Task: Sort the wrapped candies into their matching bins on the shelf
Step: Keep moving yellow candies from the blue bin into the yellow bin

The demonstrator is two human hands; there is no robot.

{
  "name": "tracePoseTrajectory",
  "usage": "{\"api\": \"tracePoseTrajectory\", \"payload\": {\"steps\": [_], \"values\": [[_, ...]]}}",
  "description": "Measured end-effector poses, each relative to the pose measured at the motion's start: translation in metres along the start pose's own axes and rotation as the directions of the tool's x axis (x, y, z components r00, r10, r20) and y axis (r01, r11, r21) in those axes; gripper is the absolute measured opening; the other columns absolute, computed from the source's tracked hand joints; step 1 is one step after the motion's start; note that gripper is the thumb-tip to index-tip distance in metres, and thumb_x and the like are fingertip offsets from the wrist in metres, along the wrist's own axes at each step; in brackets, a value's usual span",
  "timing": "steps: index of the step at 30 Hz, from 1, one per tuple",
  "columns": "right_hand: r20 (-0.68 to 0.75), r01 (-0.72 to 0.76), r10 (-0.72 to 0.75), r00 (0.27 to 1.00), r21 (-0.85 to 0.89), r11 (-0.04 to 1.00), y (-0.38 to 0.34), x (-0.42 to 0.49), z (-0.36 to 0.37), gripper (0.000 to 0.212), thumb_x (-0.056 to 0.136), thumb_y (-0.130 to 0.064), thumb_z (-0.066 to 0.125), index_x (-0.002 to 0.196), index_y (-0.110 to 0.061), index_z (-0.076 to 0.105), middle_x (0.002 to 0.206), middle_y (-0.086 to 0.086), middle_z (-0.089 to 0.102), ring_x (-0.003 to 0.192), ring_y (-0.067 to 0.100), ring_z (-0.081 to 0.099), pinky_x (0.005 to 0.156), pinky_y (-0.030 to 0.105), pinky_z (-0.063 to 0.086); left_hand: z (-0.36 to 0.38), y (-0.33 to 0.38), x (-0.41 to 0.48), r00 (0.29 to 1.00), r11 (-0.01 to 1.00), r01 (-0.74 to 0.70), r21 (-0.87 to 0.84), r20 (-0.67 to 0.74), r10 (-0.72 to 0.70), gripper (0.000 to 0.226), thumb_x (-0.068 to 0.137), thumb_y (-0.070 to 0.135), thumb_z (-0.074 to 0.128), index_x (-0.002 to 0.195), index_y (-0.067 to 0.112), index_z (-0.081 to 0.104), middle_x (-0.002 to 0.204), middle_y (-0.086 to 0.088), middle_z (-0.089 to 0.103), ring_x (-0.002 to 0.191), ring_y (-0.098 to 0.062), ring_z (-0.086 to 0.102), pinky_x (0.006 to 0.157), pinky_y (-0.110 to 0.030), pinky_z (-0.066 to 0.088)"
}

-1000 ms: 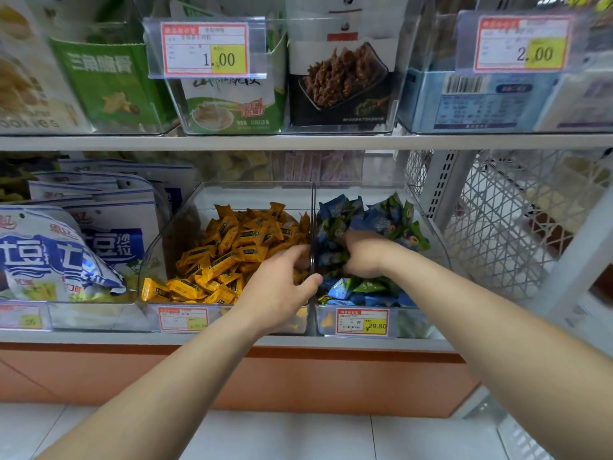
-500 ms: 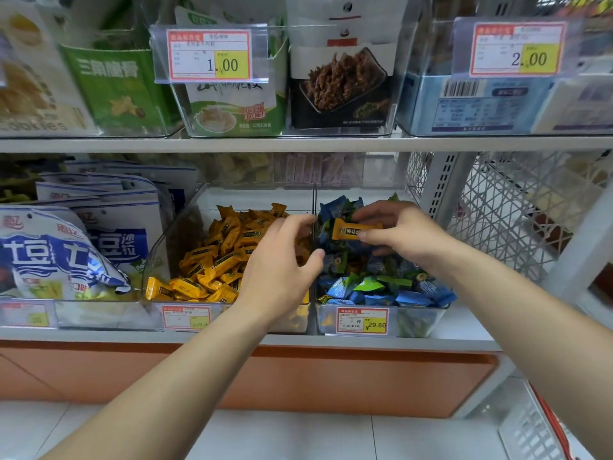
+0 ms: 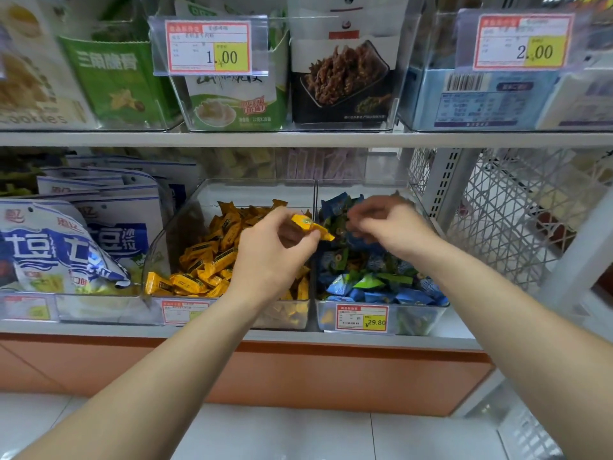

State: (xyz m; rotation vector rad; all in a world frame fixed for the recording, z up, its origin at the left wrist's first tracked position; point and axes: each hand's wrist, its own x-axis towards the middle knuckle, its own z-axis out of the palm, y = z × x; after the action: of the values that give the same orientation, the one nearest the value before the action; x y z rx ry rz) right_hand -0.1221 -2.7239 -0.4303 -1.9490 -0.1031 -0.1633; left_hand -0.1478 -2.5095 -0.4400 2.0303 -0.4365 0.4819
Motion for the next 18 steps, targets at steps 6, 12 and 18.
{"api": "tracePoseTrajectory", "payload": {"steps": [6, 12, 18], "values": [[0.33, 0.041, 0.289, 0.899, -0.718, 0.694, 0.02, 0.01, 0.01, 0.033, 0.094, -0.03, 0.057, 0.125, -0.021, 0.062, 0.122, 0.003, 0.063, 0.106, 0.021, 0.059, 0.093, 0.036, 0.05, -0.014, -0.016, 0.001, 0.986, 0.986, 0.157, 0.051, -0.069, -0.153, 0.017, 0.081, 0.04, 0.072, 0.087, 0.03, 0.061, 0.079, 0.013, 0.066, 0.077, 0.002, 0.062, 0.061, -0.005, 0.042], [0.349, -0.009, 0.381, 0.856, -0.726, 0.687, 0.017, 0.021, 0.018, 0.057, 0.087, -0.03, 0.071, 0.138, -0.016, 0.05, 0.128, 0.006, 0.061, 0.109, 0.023, 0.059, 0.094, 0.035, 0.051, -0.017, -0.025, -0.007, 0.987, 0.982, 0.158, 0.104, -0.016, -0.157, 0.018, 0.082, 0.044, 0.071, 0.091, 0.032, 0.061, 0.083, 0.015, 0.068, 0.081, -0.002, 0.064, 0.07, -0.024, 0.053], [0.276, -0.051, 0.337, 0.9, -0.701, 0.712, 0.023, 0.021, 0.024, 0.047, 0.084, -0.013, 0.072, 0.128, -0.013, 0.057, 0.119, 0.008, 0.065, 0.101, 0.024, 0.063, 0.085, 0.034, 0.056, -0.021, -0.028, -0.008, 0.984, 0.98, 0.177, 0.094, -0.013, -0.177, 0.016, 0.083, 0.043, 0.071, 0.09, 0.035, 0.059, 0.084, 0.016, 0.067, 0.082, 0.002, 0.063, 0.071, -0.023, 0.053]]}}
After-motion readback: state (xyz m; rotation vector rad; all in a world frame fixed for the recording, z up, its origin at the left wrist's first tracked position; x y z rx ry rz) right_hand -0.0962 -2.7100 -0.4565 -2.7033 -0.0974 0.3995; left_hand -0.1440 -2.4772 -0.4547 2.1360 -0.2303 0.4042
